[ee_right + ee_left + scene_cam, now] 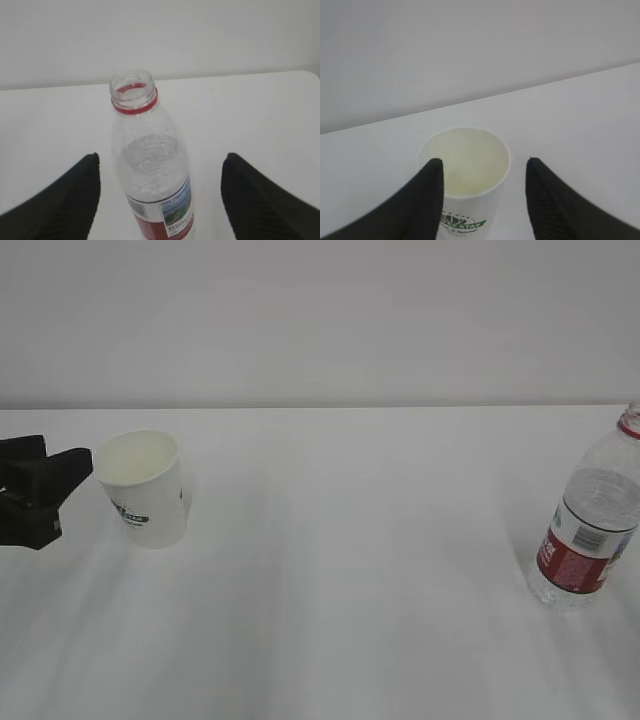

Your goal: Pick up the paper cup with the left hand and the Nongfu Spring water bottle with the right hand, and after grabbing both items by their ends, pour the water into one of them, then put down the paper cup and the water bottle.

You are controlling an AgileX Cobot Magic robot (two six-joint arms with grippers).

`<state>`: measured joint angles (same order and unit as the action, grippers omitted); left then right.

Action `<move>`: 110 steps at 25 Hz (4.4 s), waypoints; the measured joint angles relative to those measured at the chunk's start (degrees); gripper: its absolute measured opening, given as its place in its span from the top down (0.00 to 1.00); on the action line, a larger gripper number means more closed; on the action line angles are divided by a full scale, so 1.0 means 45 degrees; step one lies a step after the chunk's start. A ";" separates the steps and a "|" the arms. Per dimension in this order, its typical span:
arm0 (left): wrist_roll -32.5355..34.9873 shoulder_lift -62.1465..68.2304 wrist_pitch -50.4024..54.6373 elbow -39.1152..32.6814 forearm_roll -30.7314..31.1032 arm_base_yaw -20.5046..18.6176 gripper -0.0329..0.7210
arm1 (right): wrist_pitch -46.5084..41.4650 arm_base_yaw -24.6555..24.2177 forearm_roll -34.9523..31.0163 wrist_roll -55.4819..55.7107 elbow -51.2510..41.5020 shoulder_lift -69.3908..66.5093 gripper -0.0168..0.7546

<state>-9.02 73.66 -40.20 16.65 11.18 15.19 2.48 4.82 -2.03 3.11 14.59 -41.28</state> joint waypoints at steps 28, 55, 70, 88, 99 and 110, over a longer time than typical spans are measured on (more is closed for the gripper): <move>-0.0673 0.3070 -0.5176 -0.0788 0.0245 0.0000 0.44 | 0.3360 0.0000 0.2819 0.2945 -0.1107 -0.2273 0.24; -0.0296 0.5196 -0.5599 -0.1508 0.0348 0.0000 0.44 | 0.8609 0.0000 0.3004 0.2666 -0.2362 -0.7146 0.31; -0.0265 0.5202 -0.5599 -0.1508 0.0491 0.0000 0.44 | 0.8500 0.0000 0.1344 0.0824 -0.2362 -0.7158 0.27; -0.0255 0.5202 -0.5599 -0.1508 0.0850 0.0000 0.44 | 1.1124 0.0000 0.0753 0.0824 -0.2316 -1.0025 0.18; -0.0255 0.5202 -0.5599 -0.1508 0.0850 0.0000 0.44 | 1.3894 0.0000 0.1242 0.1128 -0.2241 -1.3399 0.18; -0.0255 0.5202 -0.5599 -0.1508 0.0850 0.0000 0.44 | 1.4035 0.0000 0.1337 0.1134 -0.2179 -1.3777 0.18</move>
<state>-10.17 97.07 -65.39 9.86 15.00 15.19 65.64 4.82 3.98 8.21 4.79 -103.27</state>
